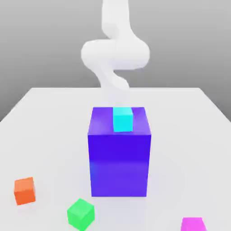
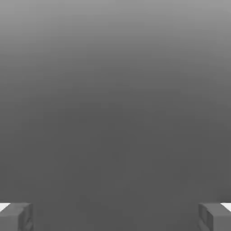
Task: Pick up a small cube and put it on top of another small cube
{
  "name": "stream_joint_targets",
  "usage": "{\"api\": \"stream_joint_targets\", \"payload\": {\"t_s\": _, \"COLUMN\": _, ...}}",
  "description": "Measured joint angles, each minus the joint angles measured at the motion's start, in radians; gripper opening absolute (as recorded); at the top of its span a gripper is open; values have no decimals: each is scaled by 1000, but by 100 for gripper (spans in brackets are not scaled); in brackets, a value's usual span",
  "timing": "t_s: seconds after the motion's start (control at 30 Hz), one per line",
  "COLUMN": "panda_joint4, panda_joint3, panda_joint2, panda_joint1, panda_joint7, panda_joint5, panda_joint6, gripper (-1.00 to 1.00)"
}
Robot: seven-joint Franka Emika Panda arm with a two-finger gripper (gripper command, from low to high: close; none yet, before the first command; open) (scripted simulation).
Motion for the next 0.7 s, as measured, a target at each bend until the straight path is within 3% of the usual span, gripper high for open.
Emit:
{"api": "stream_joint_targets", "payload": {"t_s": 0.37, "panda_joint4": 27, "panda_joint3": 161, "panda_joint2": 405, "panda_joint1": -52, "panda_joint7": 200, "panda_joint5": -131, "panda_joint6": 93, "gripper": 0}}
{"api": "stream_joint_targets", "payload": {"t_s": 0.7, "panda_joint4": 51, "panda_joint3": 224, "panda_joint2": 766, "panda_joint1": -12, "panda_joint7": 374, "panda_joint5": -242, "panda_joint6": 176, "gripper": 0}}
